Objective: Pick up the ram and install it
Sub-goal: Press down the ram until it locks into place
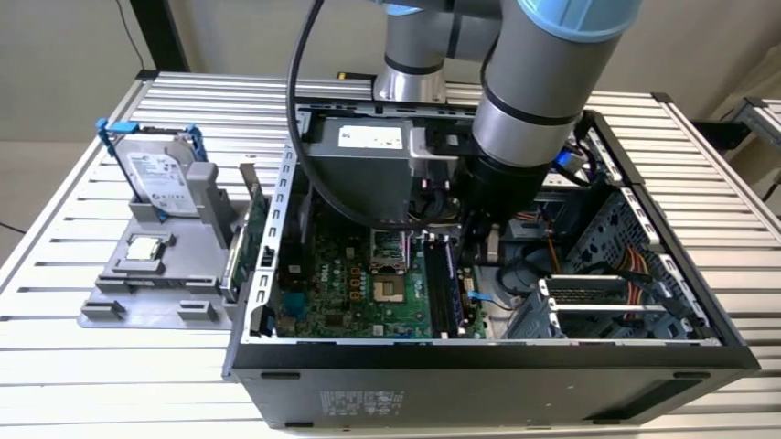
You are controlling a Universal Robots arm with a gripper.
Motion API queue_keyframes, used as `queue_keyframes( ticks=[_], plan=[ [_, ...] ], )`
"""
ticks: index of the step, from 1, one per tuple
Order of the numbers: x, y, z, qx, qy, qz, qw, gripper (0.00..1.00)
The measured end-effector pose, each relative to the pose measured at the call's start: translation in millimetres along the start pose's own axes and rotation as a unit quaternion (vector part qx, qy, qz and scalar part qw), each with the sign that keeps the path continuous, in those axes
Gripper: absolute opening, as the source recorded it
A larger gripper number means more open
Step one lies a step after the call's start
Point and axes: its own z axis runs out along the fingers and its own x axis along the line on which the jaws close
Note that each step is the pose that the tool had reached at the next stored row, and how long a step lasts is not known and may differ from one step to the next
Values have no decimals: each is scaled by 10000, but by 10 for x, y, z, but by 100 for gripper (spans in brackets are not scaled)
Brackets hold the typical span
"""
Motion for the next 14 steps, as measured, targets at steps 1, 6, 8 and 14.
queue_keyframes(
  ticks=[1,6,8,14],
  plan=[
    [0,0,-4,0,-1,0,10000,0],
    [0,1,-46,0,-2,0,10000,0],
    [0,1,-64,0,-2,0,10000,0],
    [1,3,-129,-4,-2,0,10000,0]
  ],
)
